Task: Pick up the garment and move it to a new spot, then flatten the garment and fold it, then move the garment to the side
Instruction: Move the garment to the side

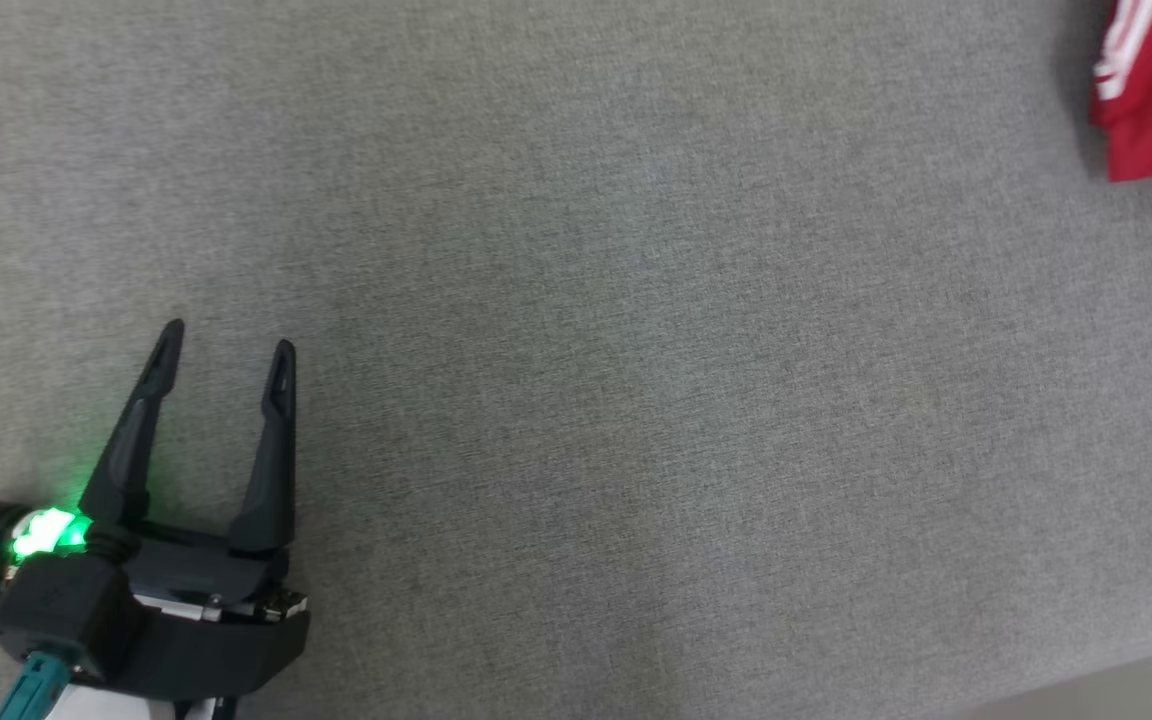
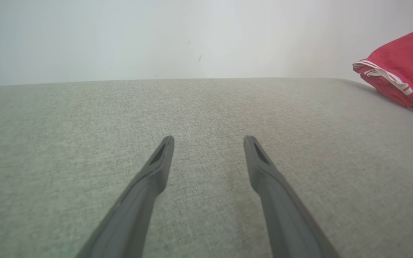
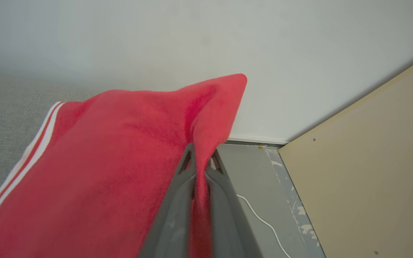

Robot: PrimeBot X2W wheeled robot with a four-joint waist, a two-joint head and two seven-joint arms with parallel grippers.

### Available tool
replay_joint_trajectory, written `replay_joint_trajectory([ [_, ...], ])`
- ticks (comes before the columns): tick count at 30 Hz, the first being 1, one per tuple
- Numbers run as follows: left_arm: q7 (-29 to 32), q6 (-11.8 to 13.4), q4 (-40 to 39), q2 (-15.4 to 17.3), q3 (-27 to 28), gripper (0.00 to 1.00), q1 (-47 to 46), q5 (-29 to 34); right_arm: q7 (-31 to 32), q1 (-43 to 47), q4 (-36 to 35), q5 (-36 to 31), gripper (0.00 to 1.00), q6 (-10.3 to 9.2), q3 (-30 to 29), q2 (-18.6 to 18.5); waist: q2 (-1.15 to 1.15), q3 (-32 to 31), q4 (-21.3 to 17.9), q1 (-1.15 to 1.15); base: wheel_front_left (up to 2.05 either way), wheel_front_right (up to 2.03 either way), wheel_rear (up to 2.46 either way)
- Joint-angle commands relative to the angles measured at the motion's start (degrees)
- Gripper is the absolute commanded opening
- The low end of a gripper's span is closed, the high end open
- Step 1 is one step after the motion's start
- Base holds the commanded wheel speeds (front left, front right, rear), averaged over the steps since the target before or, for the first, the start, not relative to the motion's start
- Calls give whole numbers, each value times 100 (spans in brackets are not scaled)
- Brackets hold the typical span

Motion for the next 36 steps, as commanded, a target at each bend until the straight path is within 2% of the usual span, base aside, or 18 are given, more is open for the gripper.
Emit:
replay_joint_trajectory([
  [1,-15,6,4,37,8,100,80,3,-62,-64,101,-49,0,0,32,-101,-1,106,-83,0,0,0,0],
  [7,-9,4,13,72,-72,100,-14,39,-306,-296,588,-215,0,0,242,-147,-1,272,-77,0,0,0,0],
  [8,-8,4,23,74,-81,100,-34,46,-362,-370,676,-293,8,0,252,-140,-1,297,-70,0,0,0,0],
  [9,-2,4,32,78,-99,100,-55,47,-425,-422,758,-376,8,0,260,-146,-1,324,-57,0,0,0,0],
  [10,4,3,41,83,-104,100,-74,49,-477,-483,846,-495,95,0,293,-136,-1,341,-46,0,0,0,0],
  [11,5,4,54,88,-94,100,-85,48,-512,-533,937,-608,100,0,320,-121,-1,353,-37,0,0,0,0],
  [18,12,5,171,34,-65,100,-87,12,-967,-837,1302,-944,100,0,371,66,-1,267,6,0,0,0,0],
  [25,1,6,330,-187,-27,100,19,-52,-1523,-1053,1477,-920,100,0,370,366,-1,-333,161,0,0,0,0],
  [36,-15,20,600,-606,497,100,625,-34,-2316,-234,662,-843,100,0,596,1307,-1,-1665,508,0,0,0,0],
])
